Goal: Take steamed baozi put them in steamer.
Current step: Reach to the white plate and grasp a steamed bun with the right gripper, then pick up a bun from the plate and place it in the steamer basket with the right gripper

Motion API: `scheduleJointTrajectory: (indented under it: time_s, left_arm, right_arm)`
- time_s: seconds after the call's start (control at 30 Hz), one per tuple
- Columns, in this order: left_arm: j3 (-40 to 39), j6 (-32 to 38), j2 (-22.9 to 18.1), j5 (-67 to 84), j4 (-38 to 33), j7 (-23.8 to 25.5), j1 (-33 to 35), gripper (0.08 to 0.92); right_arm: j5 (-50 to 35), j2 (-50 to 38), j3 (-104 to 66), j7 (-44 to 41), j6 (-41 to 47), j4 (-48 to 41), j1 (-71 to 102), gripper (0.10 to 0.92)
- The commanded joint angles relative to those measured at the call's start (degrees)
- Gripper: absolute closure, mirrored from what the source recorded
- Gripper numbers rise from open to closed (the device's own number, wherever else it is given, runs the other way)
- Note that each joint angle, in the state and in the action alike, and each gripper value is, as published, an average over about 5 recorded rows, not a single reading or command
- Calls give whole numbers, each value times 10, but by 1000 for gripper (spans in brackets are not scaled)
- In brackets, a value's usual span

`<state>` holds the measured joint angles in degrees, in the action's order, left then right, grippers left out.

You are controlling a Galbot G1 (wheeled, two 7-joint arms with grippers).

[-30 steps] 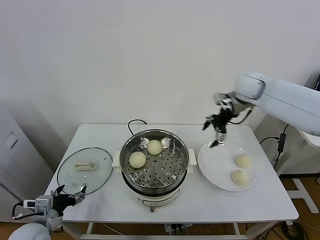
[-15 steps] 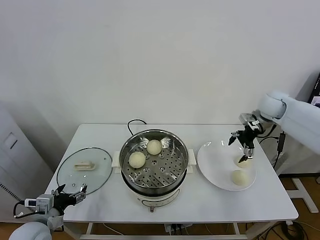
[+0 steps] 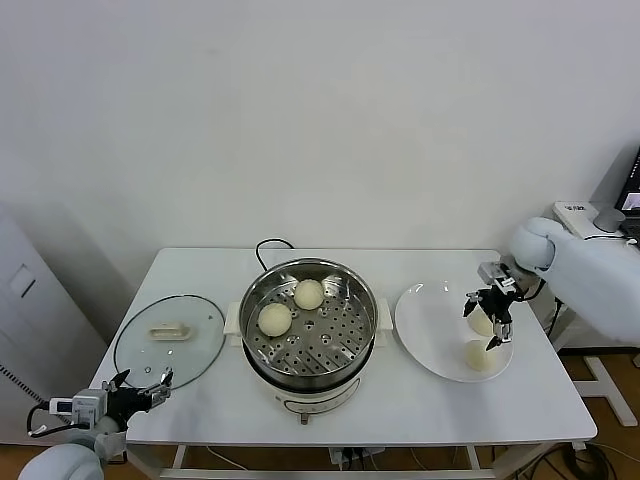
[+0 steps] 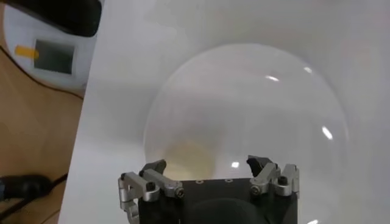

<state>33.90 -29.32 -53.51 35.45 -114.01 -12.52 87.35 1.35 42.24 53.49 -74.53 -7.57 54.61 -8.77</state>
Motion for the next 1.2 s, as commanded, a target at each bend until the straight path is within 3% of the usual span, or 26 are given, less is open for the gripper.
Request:
scheduleJointTrajectory:
  time_s: [0.03, 0.37, 0.57, 0.9, 1.2]
  left_arm:
    - [0, 1, 1, -1, 4, 0, 0, 177]
    - [0, 1, 1, -2, 5, 0, 2, 177]
    - [0, 1, 1, -3, 3, 0, 3, 177]
    - [0, -1, 0, -3, -2, -1, 1, 177]
    - [-1, -2, 0, -3, -3, -2, 0, 177]
  right_arm:
    - [56, 18, -49, -1, -21, -34, 62, 203]
    - [89, 23, -86, 3, -24, -52, 96, 218]
    - [93, 35, -121, 13, -23, -73, 117, 305]
    - [61, 32, -122, 4, -14, -72, 101, 566]
    - [-42, -3, -7, -15, -12, 25, -75, 609]
